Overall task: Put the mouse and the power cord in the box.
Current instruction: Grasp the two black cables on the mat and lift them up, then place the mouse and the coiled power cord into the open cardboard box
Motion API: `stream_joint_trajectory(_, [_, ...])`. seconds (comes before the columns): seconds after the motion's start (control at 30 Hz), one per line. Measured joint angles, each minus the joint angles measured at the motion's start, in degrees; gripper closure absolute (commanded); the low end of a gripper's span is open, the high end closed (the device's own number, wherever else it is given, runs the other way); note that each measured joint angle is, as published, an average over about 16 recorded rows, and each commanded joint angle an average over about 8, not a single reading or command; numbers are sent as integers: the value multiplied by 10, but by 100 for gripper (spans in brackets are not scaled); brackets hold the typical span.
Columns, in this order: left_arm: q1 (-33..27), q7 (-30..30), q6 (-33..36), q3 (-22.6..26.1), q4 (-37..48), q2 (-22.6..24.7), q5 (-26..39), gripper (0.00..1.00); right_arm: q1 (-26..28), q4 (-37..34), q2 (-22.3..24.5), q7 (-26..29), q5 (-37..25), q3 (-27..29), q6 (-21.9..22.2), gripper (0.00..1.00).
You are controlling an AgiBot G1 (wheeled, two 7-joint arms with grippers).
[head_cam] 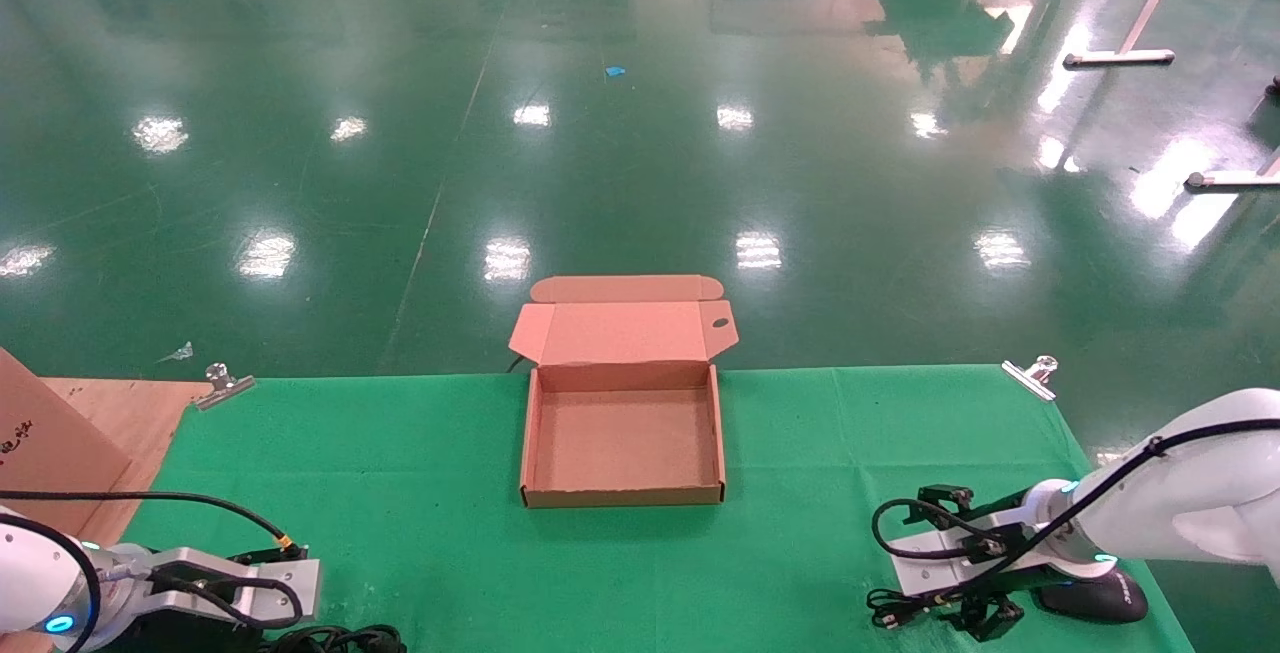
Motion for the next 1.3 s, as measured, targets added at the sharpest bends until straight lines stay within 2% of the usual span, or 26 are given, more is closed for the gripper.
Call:
stream_joint_trajectory(0.2, [0, 3, -2, -1, 6, 0, -1, 100, -3, -5, -1, -4, 3, 2, 21, 100])
stream_joint_trajectory(0.4, [1, 5, -1, -3, 11, -2, -5, 100, -4, -9, 1, -10, 6, 5, 21, 100])
stream_joint_trajectory(0.97, [-1, 10, 12, -9, 14, -7, -13, 100, 9, -19, 17, -35, 13, 9, -61, 100])
stream_joint_trajectory(1.3, [-7, 13, 23, -11, 14, -12, -15, 100, 13, -20, 23, -39, 18, 12, -80, 100])
